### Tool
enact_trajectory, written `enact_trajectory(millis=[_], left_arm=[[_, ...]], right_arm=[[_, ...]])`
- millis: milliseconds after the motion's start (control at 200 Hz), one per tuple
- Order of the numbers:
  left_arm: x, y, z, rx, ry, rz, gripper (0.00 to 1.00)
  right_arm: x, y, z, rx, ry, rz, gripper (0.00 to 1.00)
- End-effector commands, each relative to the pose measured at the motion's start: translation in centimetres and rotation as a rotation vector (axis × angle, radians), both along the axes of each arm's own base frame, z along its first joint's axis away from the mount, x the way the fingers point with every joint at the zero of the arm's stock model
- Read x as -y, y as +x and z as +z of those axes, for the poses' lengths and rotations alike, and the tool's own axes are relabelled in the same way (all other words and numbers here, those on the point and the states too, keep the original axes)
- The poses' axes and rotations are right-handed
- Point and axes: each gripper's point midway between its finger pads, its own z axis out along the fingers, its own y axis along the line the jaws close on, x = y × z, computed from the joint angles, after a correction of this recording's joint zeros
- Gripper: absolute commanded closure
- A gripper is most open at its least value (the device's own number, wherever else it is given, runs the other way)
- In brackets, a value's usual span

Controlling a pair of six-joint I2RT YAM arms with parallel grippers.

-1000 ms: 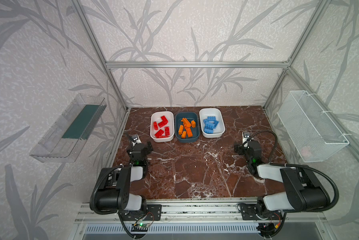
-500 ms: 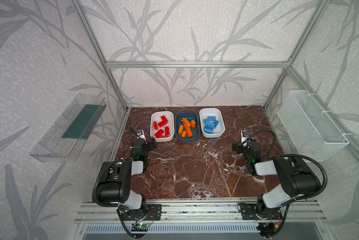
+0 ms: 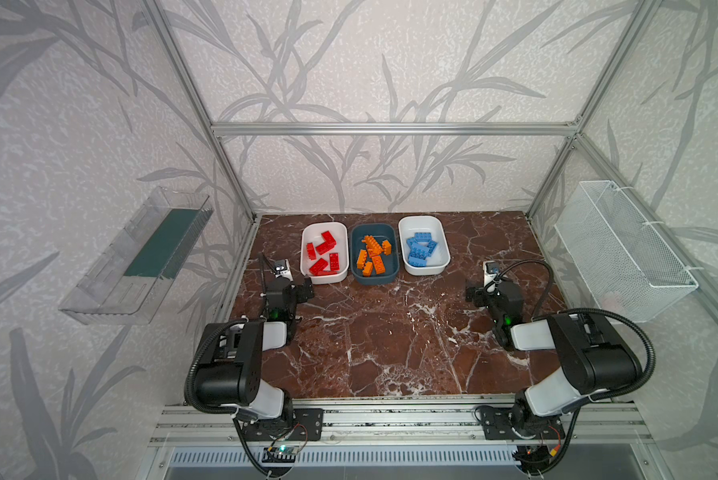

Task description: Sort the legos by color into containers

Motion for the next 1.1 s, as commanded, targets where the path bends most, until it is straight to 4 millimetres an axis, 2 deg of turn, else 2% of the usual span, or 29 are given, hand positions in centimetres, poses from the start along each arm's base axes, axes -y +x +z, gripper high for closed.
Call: enact_trajectory(millis=[0,1095], left_arm=[[0.10,0.42,0.31,0.004,0.018,-0.019,0.01],[0.11,0.41,0.28,0.002,0.018,-0.018,0.01]], right_arm=[[-0.14,0.53,0.96,0.029,0.014,0.005,0.01],[-0.51,0.67,0.79,0.018,0.002,0.016,0.01]])
